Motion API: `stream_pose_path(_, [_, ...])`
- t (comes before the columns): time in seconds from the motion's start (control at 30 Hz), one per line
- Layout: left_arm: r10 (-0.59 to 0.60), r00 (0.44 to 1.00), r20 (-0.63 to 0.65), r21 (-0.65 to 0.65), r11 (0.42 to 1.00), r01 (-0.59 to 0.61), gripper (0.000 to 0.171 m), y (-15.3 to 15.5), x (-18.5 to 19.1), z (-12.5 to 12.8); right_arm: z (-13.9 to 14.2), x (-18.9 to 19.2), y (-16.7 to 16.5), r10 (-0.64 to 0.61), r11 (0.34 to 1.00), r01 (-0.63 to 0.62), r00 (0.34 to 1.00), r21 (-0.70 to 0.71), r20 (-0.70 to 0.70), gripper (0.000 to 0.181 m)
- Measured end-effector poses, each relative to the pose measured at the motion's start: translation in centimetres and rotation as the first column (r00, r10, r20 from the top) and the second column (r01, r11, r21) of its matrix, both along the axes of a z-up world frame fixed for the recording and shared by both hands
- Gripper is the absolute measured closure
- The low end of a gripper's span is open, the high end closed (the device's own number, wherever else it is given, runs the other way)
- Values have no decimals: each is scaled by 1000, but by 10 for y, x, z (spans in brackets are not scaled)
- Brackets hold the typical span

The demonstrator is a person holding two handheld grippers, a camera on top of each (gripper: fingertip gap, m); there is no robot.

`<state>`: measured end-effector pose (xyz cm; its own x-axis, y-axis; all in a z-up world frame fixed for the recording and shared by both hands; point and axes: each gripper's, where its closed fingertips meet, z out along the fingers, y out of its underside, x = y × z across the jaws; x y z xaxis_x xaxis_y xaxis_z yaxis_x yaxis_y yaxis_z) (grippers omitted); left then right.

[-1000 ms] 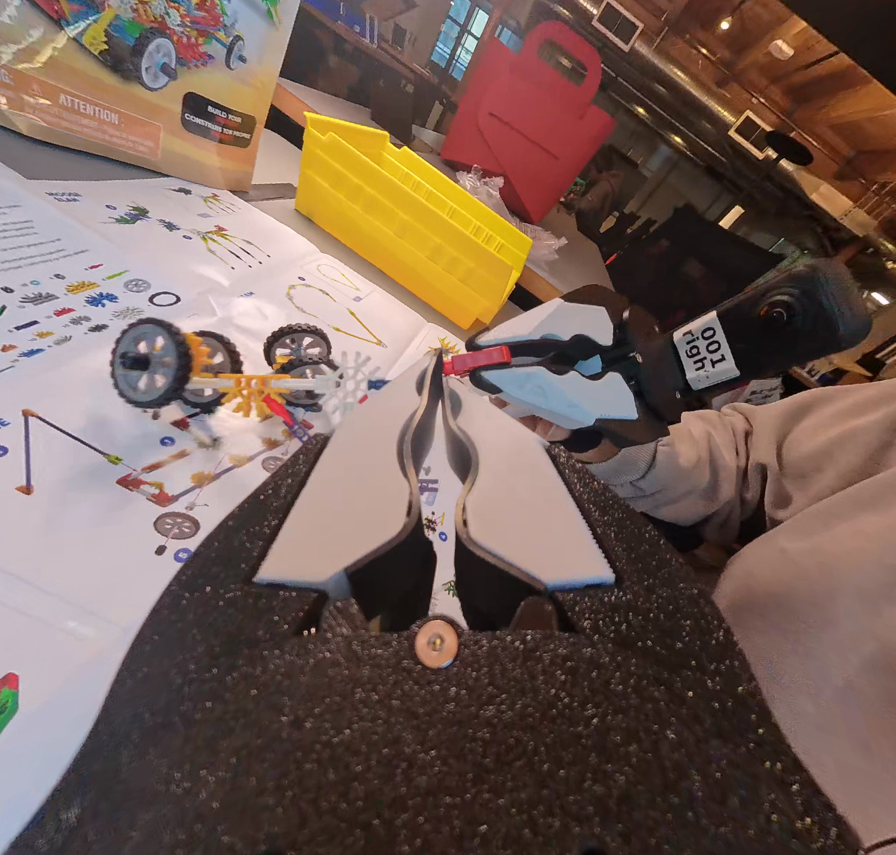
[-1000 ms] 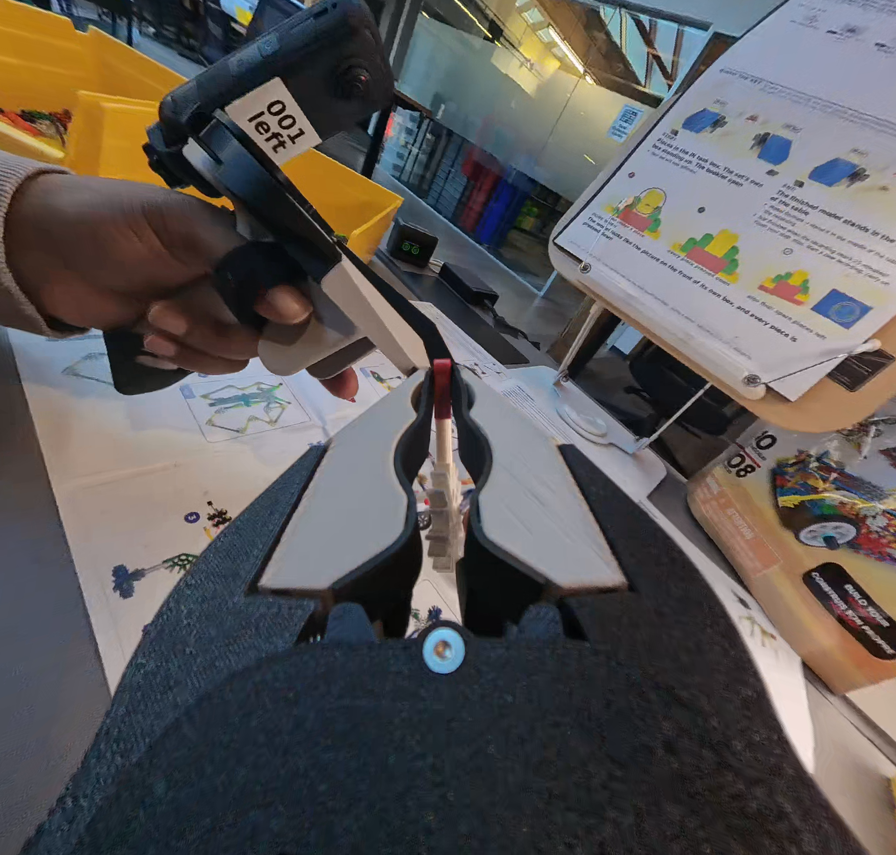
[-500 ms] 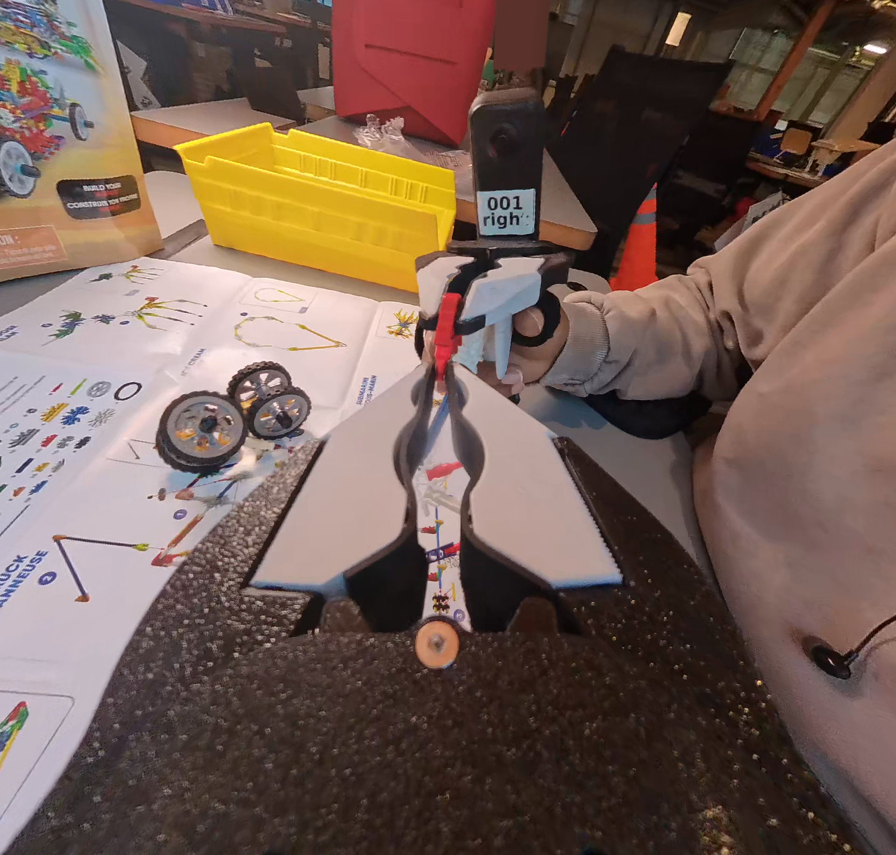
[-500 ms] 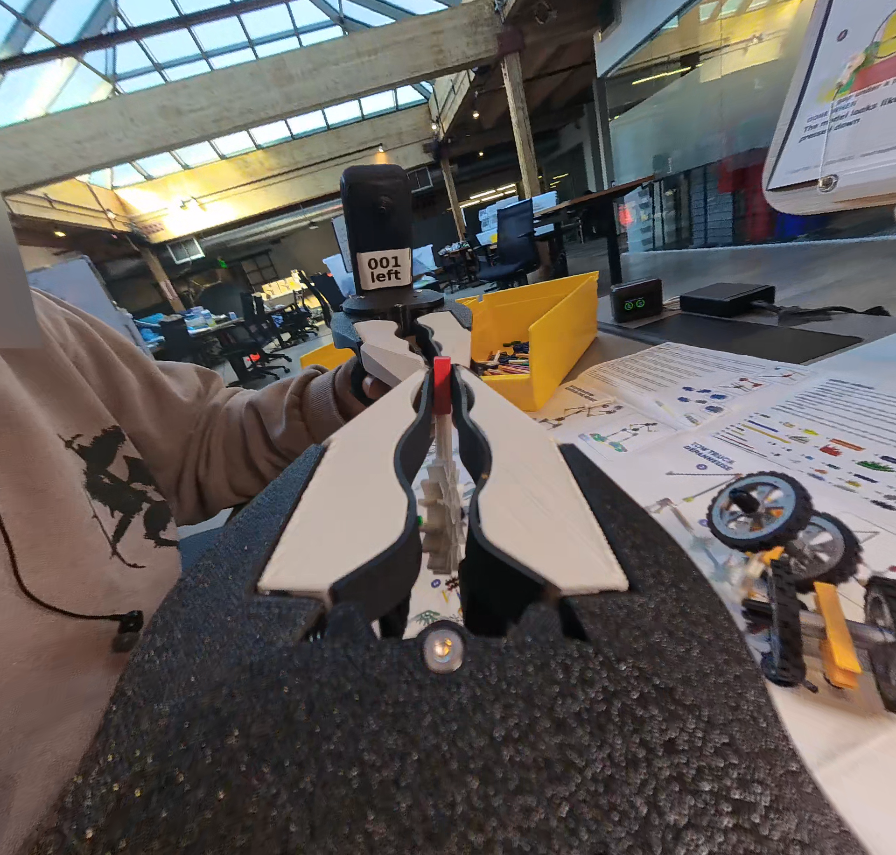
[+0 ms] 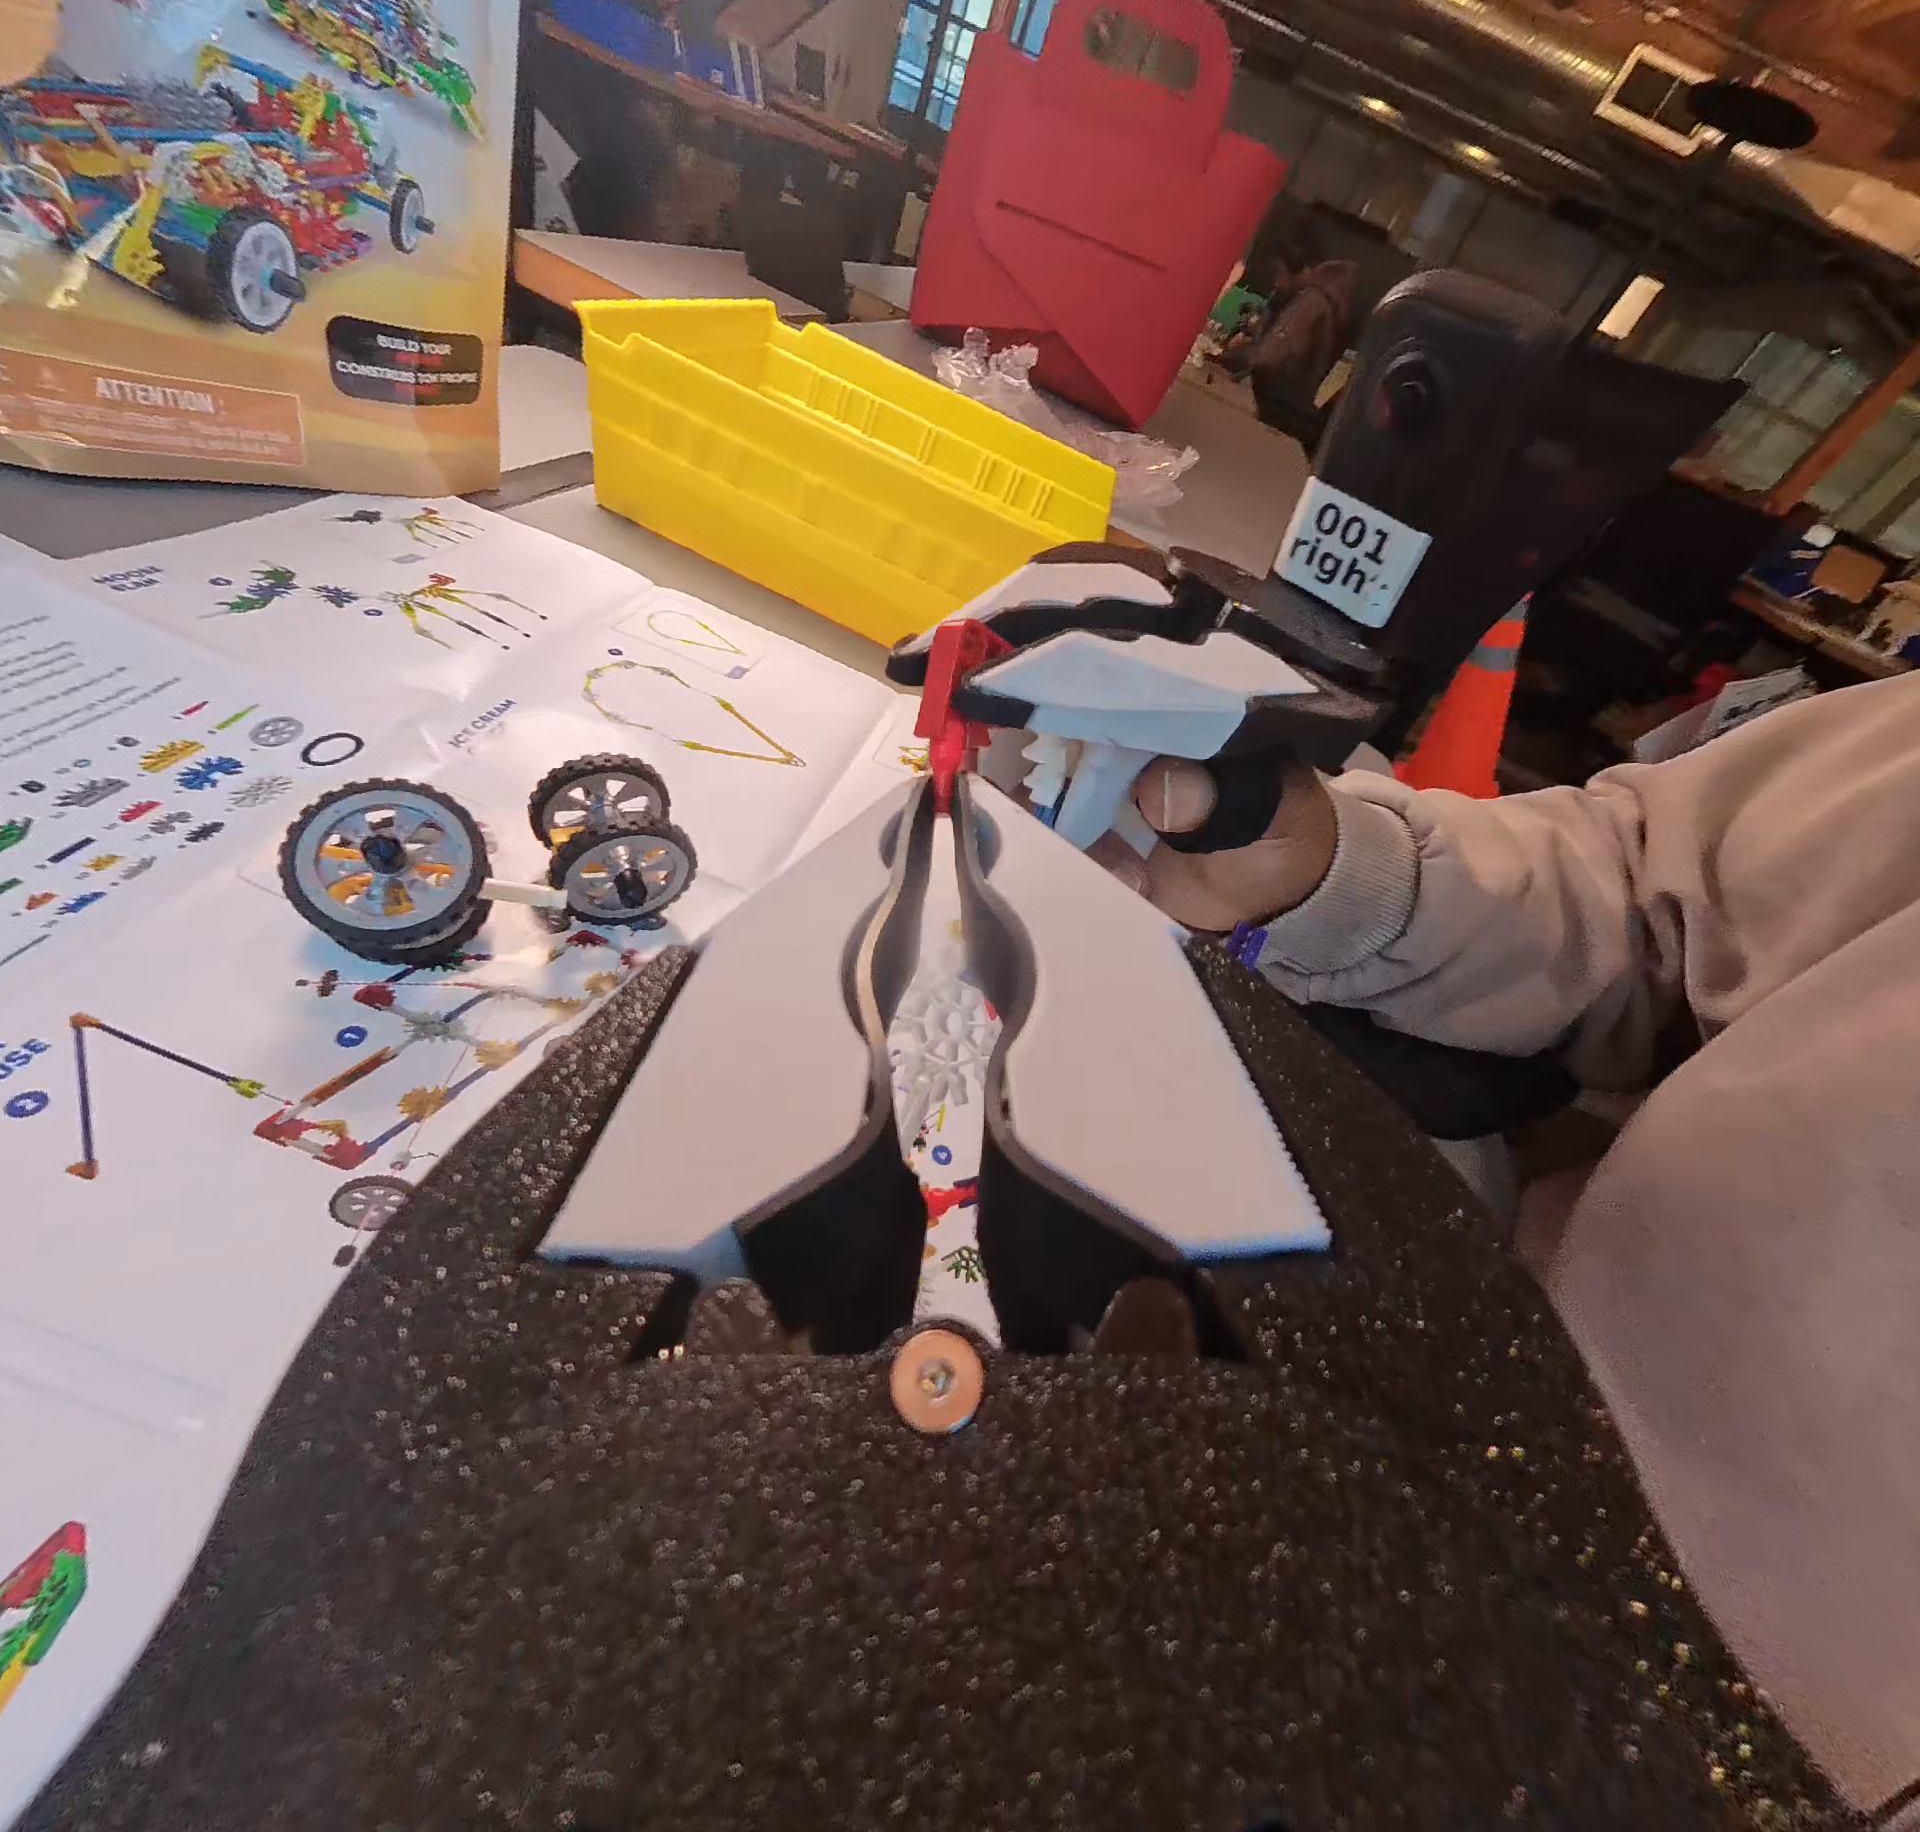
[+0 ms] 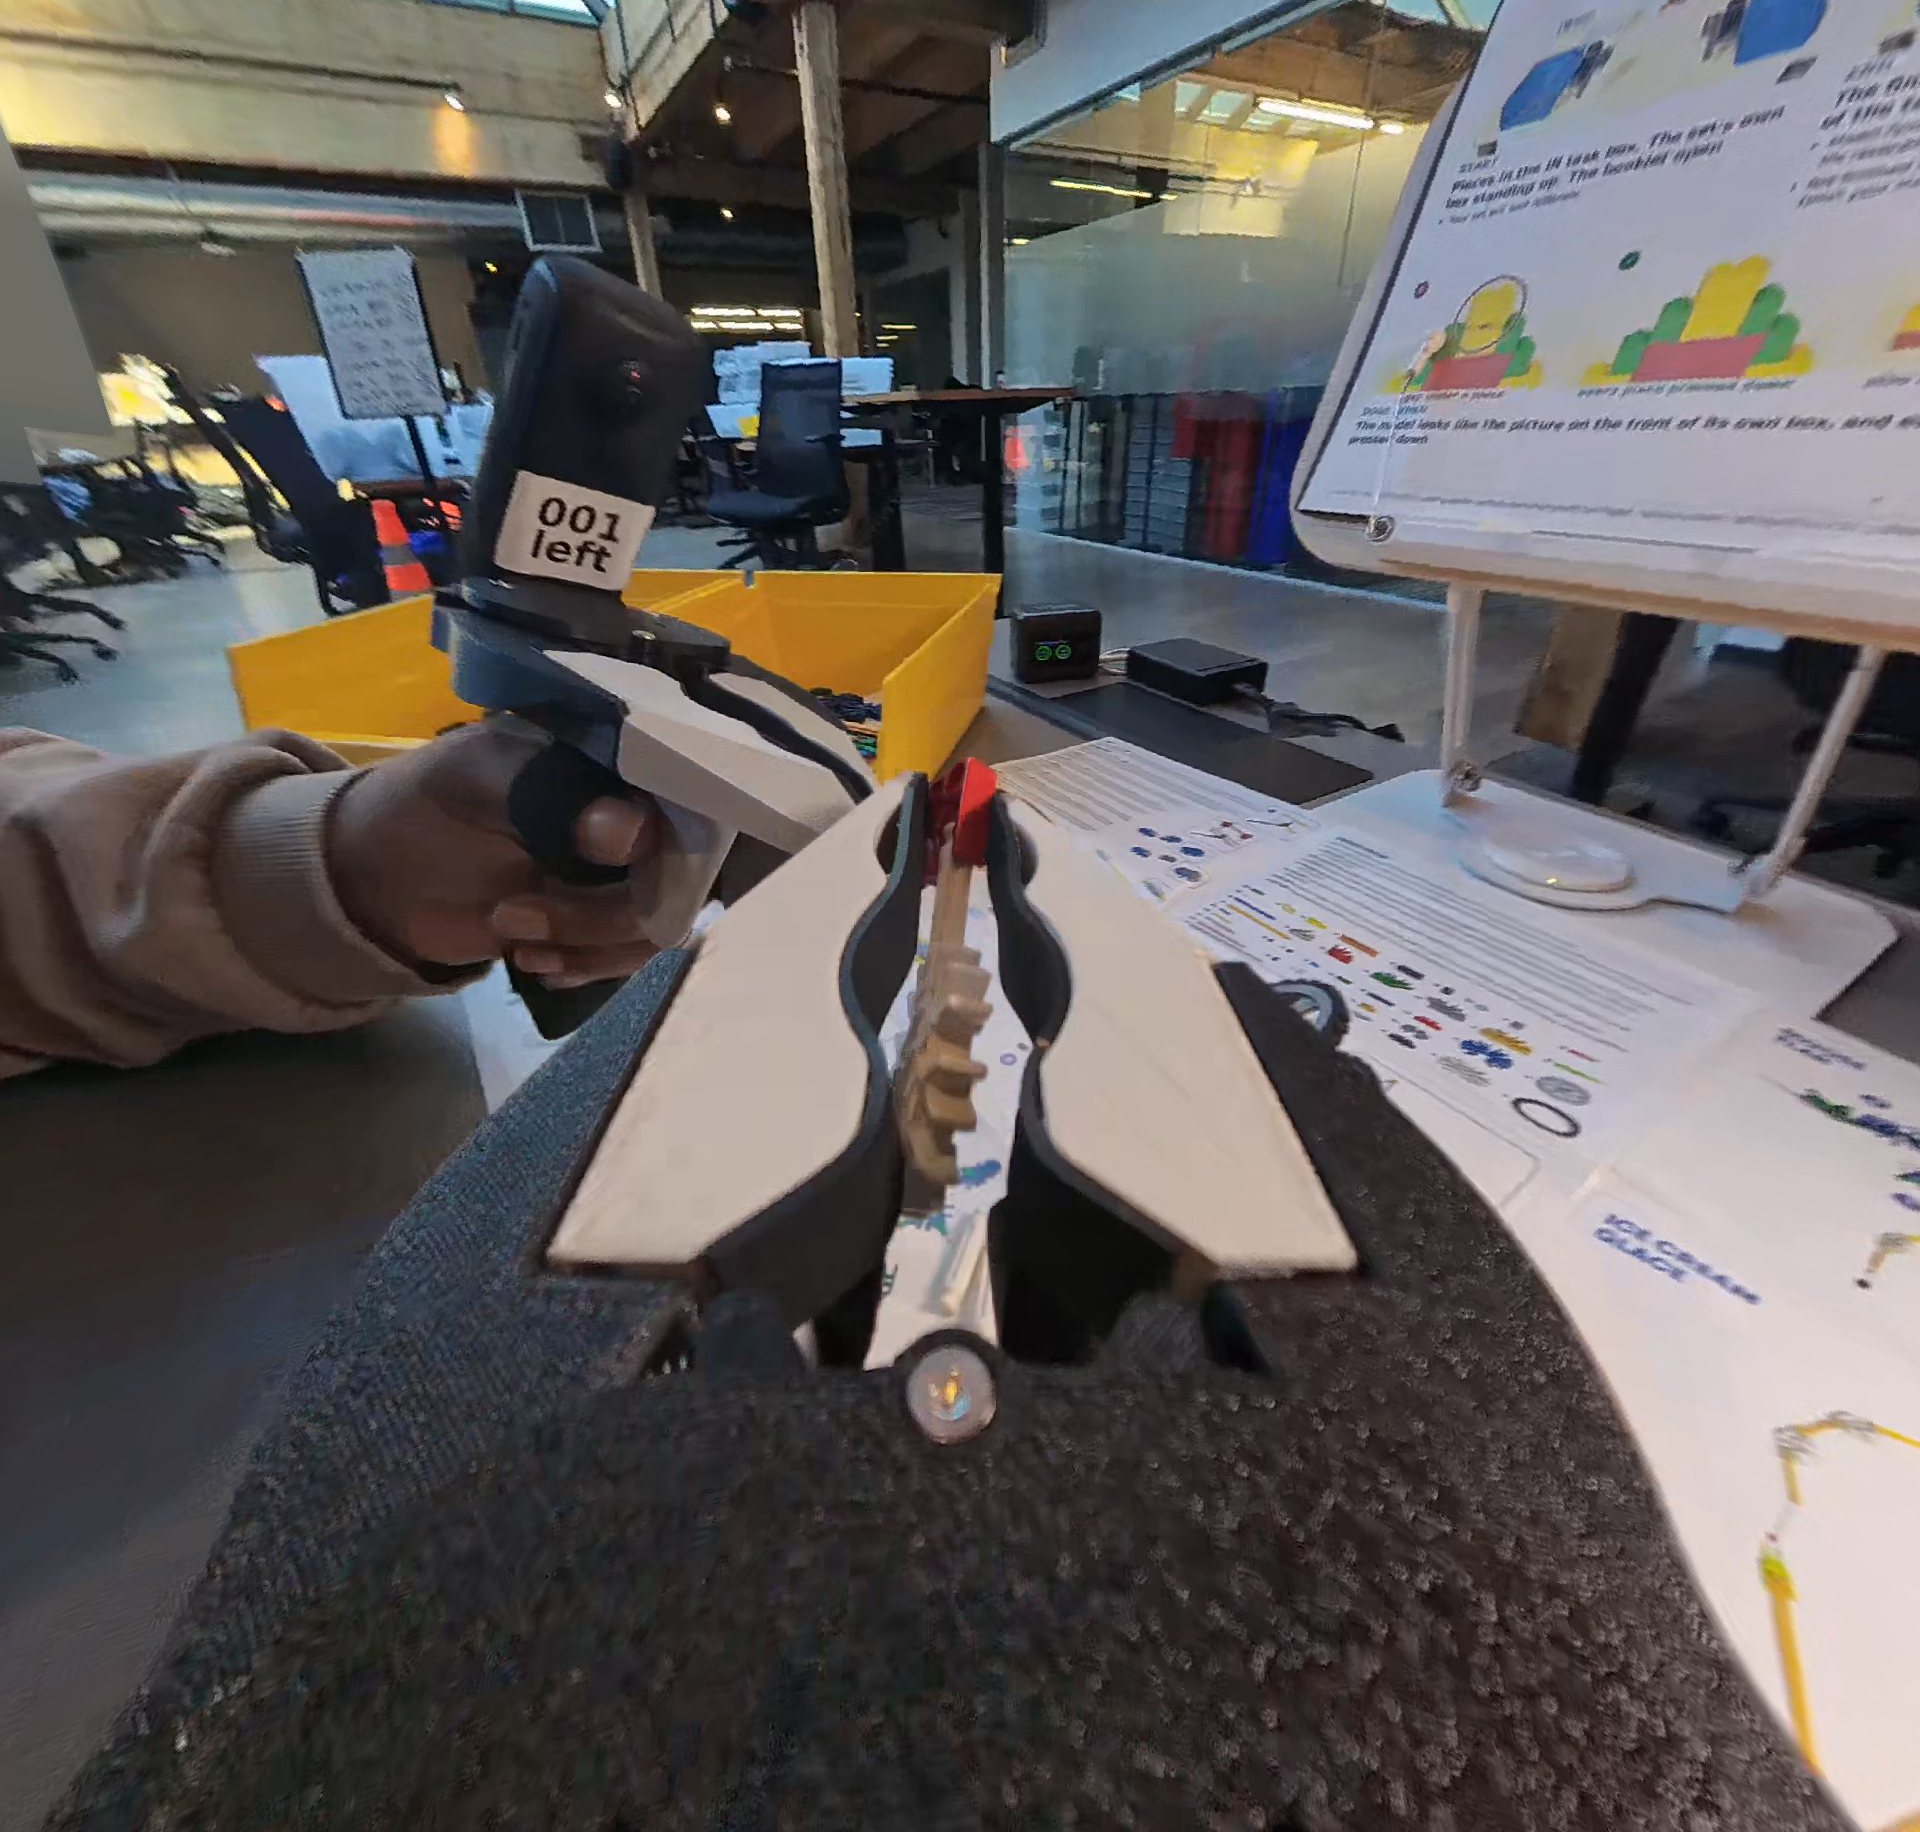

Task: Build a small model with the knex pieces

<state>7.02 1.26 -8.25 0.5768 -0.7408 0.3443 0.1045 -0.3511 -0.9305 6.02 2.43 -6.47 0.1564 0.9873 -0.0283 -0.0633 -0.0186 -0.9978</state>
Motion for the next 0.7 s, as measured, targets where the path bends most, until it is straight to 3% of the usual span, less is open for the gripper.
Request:
stream_pose_path(0.17, [45, 999, -29, 7, 999, -44, 171, 0, 0, 7, 9, 0, -3, -123, 965, 103, 990, 242, 66, 174])
stream_pose_path(0.4, [109, 981, -158, 72, 993, -98, 171, -2, 1, 9, 15, 1, -7, -215, 889, 153, 972, 431, 97, 173])
stream_pose_path(0.5, [89, 990, -111, 35, 996, -86, 171, -3, 2, 9, 15, 1, -6, -243, 856, 164, 965, 491, 100, 172])
stream_pose_path(0.63, [15, 990, 142, -122, 992, 2, 171, -8, 2, 19, 23, 1, -10, -276, 804, 183, 957, 565, 83, 172])
stream_pose_path(0.7, [12, 986, 167, -143, 990, 12, 171, -10, 2, 20, 24, 0, -13, -296, 777, 188, 951, 601, 85, 172])
